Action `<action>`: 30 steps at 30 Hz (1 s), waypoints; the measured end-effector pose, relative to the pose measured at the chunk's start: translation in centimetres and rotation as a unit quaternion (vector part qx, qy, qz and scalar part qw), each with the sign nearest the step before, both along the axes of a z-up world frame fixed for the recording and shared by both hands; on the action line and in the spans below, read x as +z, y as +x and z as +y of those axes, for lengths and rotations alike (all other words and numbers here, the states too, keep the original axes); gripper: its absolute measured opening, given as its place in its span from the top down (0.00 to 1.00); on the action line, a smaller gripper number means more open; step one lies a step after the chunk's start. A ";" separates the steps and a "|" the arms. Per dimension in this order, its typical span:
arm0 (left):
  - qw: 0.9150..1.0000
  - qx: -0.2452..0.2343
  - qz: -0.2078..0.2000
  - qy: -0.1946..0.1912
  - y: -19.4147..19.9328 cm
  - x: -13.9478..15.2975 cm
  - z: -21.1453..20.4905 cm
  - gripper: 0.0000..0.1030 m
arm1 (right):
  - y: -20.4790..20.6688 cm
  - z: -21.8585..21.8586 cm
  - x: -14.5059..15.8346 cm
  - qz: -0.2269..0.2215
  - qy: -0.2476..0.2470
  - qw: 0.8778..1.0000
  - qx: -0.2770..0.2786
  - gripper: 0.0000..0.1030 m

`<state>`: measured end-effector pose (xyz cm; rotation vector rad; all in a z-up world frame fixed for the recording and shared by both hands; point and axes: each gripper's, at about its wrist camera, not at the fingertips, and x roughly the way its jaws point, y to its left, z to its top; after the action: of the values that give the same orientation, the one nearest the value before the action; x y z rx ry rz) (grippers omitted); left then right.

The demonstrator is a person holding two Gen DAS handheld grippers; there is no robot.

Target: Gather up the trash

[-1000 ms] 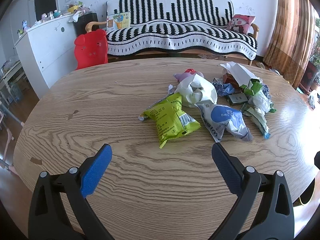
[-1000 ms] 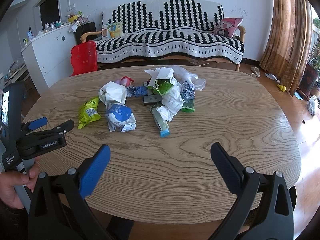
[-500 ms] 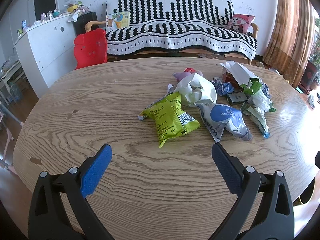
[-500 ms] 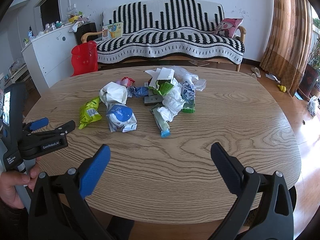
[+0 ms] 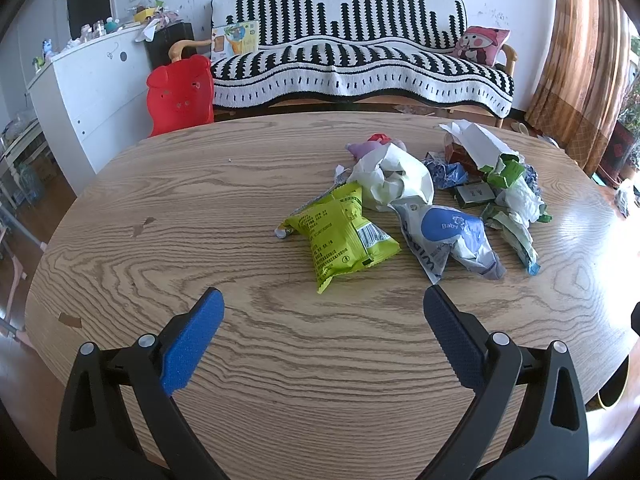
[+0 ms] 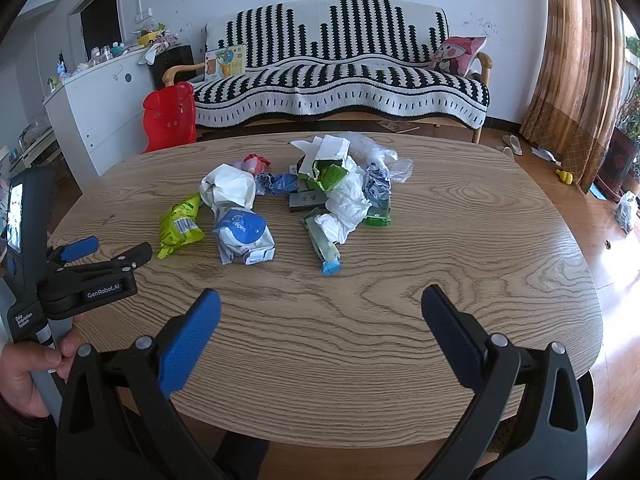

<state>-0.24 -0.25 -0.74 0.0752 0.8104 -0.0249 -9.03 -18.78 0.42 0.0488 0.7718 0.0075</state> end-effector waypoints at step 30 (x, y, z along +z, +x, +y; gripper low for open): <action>0.994 0.018 0.098 -0.051 8.7 -3.7 -0.3 0.49 | 5.5 1.7 -2.5 0.027 0.026 0.999 0.034 0.06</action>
<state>8.49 -0.56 -4.40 -0.0384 1.0062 -0.0396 -3.50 -17.08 -2.04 0.0722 0.8276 0.0922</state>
